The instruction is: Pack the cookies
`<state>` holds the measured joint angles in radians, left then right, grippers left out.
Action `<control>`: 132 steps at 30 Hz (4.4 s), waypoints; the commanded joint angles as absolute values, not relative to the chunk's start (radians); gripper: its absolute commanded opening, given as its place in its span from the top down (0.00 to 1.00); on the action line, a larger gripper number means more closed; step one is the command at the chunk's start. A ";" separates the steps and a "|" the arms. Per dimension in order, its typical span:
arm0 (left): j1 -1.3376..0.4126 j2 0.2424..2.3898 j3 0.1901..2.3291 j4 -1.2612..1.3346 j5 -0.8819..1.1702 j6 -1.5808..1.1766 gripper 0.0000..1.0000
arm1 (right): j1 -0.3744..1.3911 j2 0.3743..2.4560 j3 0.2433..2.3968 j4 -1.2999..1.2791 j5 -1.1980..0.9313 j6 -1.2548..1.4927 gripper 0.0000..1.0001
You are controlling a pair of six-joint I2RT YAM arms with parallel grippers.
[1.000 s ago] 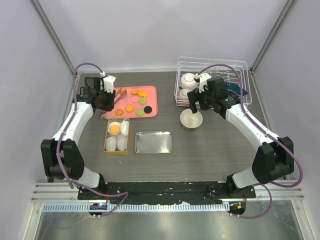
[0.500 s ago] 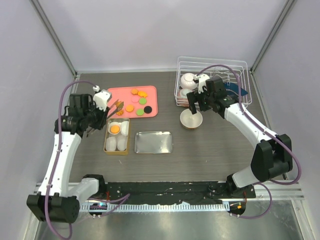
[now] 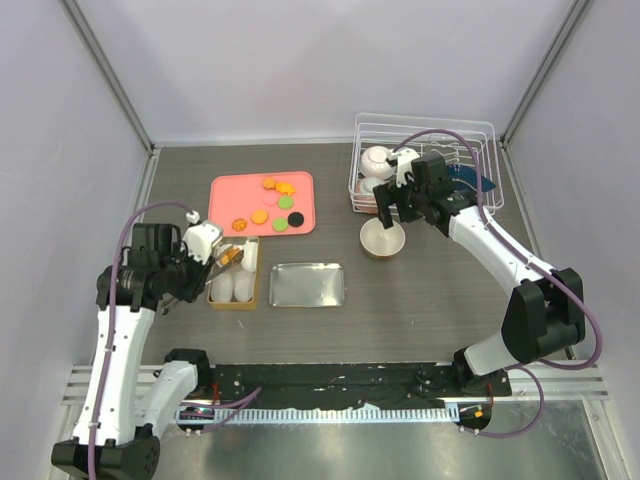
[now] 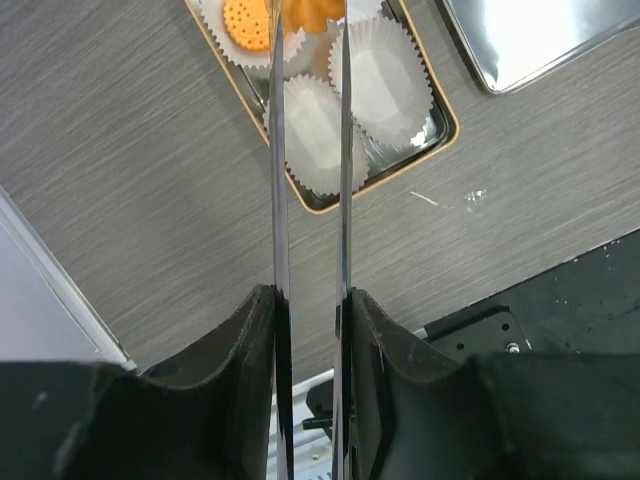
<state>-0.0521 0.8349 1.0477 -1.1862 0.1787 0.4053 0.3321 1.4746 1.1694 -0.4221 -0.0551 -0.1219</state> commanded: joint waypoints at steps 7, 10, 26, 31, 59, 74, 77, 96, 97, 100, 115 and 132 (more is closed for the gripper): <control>-0.051 0.753 1.029 -1.344 0.114 0.437 0.83 | 0.344 1.448 1.216 -0.410 -0.075 -0.124 0.00; -0.051 0.735 1.020 -1.359 0.086 0.434 0.83 | 0.347 1.445 1.220 -0.410 -0.077 -0.123 0.00; -0.051 0.690 0.957 -1.342 0.049 0.422 0.83 | 0.350 1.442 1.220 -0.413 -0.077 -0.123 0.00; -0.051 0.703 0.940 -1.319 0.057 0.420 0.82 | 0.350 1.440 1.220 -0.413 -0.075 -0.123 0.00; -0.051 0.718 0.908 -1.259 0.067 0.416 0.56 | 0.351 1.447 1.220 -0.413 -0.067 -0.124 0.00; -0.051 0.695 0.982 -1.240 0.051 0.396 0.49 | 0.351 1.451 1.220 -0.413 -0.071 -0.124 0.00; -0.051 0.699 1.026 -1.212 0.046 0.380 0.49 | 0.350 1.451 1.221 -0.413 -0.071 -0.124 0.00; -0.051 1.101 1.192 -0.749 0.264 0.206 0.48 | 0.351 1.477 1.221 -0.416 -0.066 -0.127 0.00; -0.049 1.127 1.201 -0.712 0.268 0.201 0.48 | 0.351 1.480 1.221 -0.414 -0.064 -0.127 0.00; -0.051 1.235 1.241 -0.652 0.276 0.190 0.48 | 0.351 1.486 1.221 -0.414 -0.061 -0.129 0.00; -0.057 1.497 1.284 -0.566 0.290 0.193 0.48 | 0.351 1.499 1.223 -0.416 -0.048 -0.137 0.00; -0.072 1.511 1.218 -0.587 0.250 0.225 0.48 | 0.351 1.496 1.224 -0.417 -0.048 -0.137 0.00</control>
